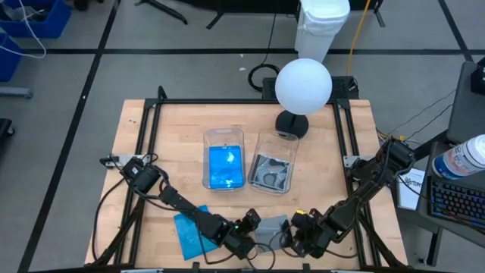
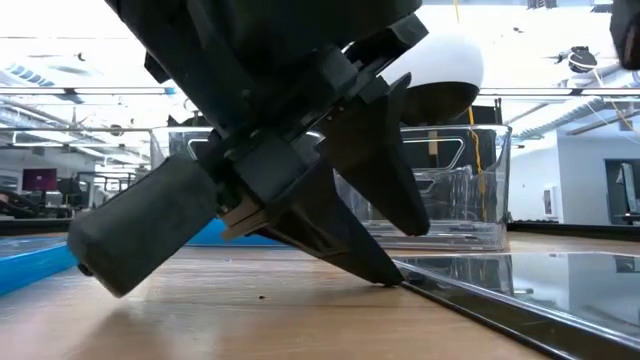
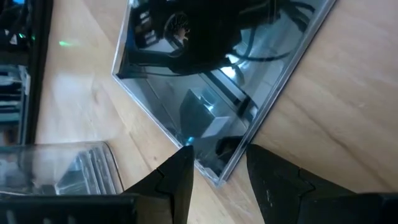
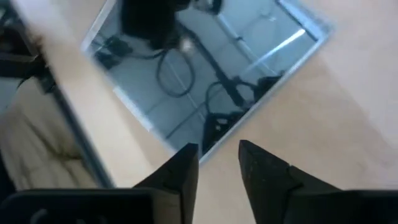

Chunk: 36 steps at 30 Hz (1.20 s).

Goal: Pick & place jewel cases by type
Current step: Put the black cd case into the right transparent bin

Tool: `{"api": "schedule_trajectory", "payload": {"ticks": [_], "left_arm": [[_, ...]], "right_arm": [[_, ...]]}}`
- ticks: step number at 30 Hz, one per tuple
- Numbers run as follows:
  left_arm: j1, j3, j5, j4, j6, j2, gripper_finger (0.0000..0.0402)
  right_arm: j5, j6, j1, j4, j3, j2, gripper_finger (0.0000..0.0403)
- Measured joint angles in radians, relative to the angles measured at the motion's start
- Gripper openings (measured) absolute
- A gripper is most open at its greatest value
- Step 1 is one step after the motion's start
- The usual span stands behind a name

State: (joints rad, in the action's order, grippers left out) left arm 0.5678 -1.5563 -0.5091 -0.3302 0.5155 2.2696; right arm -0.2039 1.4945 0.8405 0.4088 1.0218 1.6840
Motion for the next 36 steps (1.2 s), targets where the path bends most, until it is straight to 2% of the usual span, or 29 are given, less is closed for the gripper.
{"api": "schedule_trajectory", "payload": {"ticks": [5,9,11,15,18,21,23,27,30,36], "left_arm": [[0.008,0.023,0.007,0.046,0.015,0.000,0.0156],[0.008,0.041,0.025,0.098,0.014,0.000,0.0156],[0.008,0.057,0.030,0.127,0.014,0.002,0.0156],[0.005,0.085,0.030,0.179,0.004,0.002,0.0156],[0.003,0.089,0.022,0.189,-0.021,0.002,0.0156],[-0.002,0.091,0.010,0.201,-0.031,0.002,0.0156],[-0.004,0.091,0.011,0.210,-0.030,0.002,0.0156],[-0.014,0.090,0.055,0.230,-0.046,0.004,0.0156],[-0.019,0.090,0.071,0.235,-0.054,0.004,0.0156],[-0.019,0.090,0.069,0.230,-0.054,0.004,0.0156]], "right_arm": [[0.029,0.092,-0.036,0.024,-0.004,0.000,0.0143],[0.058,0.147,-0.050,-0.099,-0.072,-0.001,0.0156],[0.076,0.180,-0.049,-0.196,-0.132,-0.001,0.0157],[0.043,0.258,-0.034,-0.462,-0.271,-0.008,0.0157],[0.000,0.260,-0.024,-0.716,-0.366,-0.005,0.0157],[-0.029,0.232,-0.017,-0.884,-0.415,0.000,0.0154],[-0.027,0.200,-0.022,-0.918,-0.417,0.002,0.0152],[-0.104,0.126,-0.038,-0.988,-0.399,0.001,0.0149],[-0.106,0.080,-0.047,-1.010,-0.386,0.001,0.0149],[-0.087,0.096,-0.049,-0.934,-0.381,0.000,0.0148]]}}
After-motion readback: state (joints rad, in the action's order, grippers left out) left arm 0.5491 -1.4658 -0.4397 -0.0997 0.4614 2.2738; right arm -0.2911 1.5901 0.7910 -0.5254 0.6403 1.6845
